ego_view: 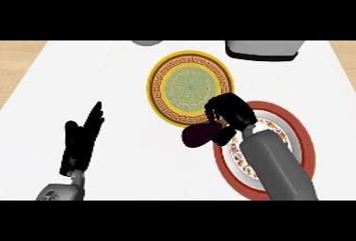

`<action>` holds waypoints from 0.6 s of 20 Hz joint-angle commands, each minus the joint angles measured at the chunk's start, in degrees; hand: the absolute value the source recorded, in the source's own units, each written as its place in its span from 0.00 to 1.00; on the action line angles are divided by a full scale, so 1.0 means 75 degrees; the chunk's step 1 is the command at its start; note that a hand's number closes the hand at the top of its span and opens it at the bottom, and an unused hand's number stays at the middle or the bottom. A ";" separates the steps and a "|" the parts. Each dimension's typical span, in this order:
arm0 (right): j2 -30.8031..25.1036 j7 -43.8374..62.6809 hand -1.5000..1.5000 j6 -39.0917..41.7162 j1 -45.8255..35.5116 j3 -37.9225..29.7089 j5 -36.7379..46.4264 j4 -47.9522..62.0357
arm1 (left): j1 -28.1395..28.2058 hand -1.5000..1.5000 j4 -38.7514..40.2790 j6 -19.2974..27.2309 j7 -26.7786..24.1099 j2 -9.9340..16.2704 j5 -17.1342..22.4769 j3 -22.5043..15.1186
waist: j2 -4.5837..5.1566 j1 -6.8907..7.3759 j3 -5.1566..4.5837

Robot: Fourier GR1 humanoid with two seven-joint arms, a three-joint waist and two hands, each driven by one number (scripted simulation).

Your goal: Pick the eggplant from the plate and place it in the plate

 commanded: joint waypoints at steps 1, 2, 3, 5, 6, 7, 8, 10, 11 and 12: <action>0.0750 0.1570 1.00 -0.0862 -0.1081 0.1422 0.0252 -0.0179 | -0.0361 0.50 0.0096 0.0021 0.0107 -0.0096 -0.0202 -0.0228 | 0.0067 0.0262 0.0031; 0.0759 0.2024 1.00 -0.1002 -0.1199 0.1843 0.0149 -0.0479 | -0.0235 0.50 0.0281 0.0102 -0.0085 -0.0137 -0.0149 -0.0092 | 0.0037 0.0171 0.0022; 0.0765 0.2351 1.00 -0.1438 -0.1252 0.2236 -0.0006 -0.0431 | -0.0178 0.50 0.0142 0.0018 -0.0001 -0.0152 -0.0161 -0.0222 | 0.0048 0.0193 0.0033; 0.0775 0.3255 1.00 -0.1563 -0.1738 0.2750 -0.0673 -0.0837 | -0.0043 0.50 0.0055 -0.0019 -0.0016 -0.0241 -0.0099 -0.0282 | 0.0030 0.0172 0.0032; 0.0778 0.3521 1.00 -0.1857 -0.2060 0.2727 -0.0788 -0.0907 | 0.0015 0.50 -0.0062 0.0066 0.0032 -0.0148 -0.0187 -0.0232 | 0.0029 0.0121 0.0034; 0.0780 0.3808 1.00 -0.2398 -0.2157 0.2703 -0.0723 -0.1121 | -0.0088 0.50 0.0344 0.0177 -0.0260 -0.0286 -0.0252 -0.0221 | 0.0046 0.0055 0.0027; 0.0782 0.4086 1.00 -0.2767 -0.2110 0.2848 -0.0559 -0.1250 | -0.0177 0.50 0.0063 -0.0095 0.0141 0.0063 -0.0008 0.0037 | 0.0016 -0.0059 0.0033; 0.0785 0.4905 1.00 -0.3185 -0.2423 0.2913 -0.0278 -0.1414 | 0.0131 0.50 -0.0222 -0.0020 0.0056 0.0027 -0.0012 0.0014 | -0.0015 -0.0126 0.0031; 0.0786 0.5139 1.00 -0.3593 -0.2619 0.3059 -0.0226 -0.1355 | 0.0247 0.50 0.0153 0.0005 -0.0368 -0.0142 -0.0054 -0.0063 | 0.0018 -0.0136 0.0025; 0.0787 0.5745 1.00 -0.3586 -0.3040 0.3466 -0.0495 -0.1170 | -0.0155 0.50 0.0300 -0.0014 -0.0213 0.0057 0.0005 0.0223 | 0.0041 -0.0130 0.0024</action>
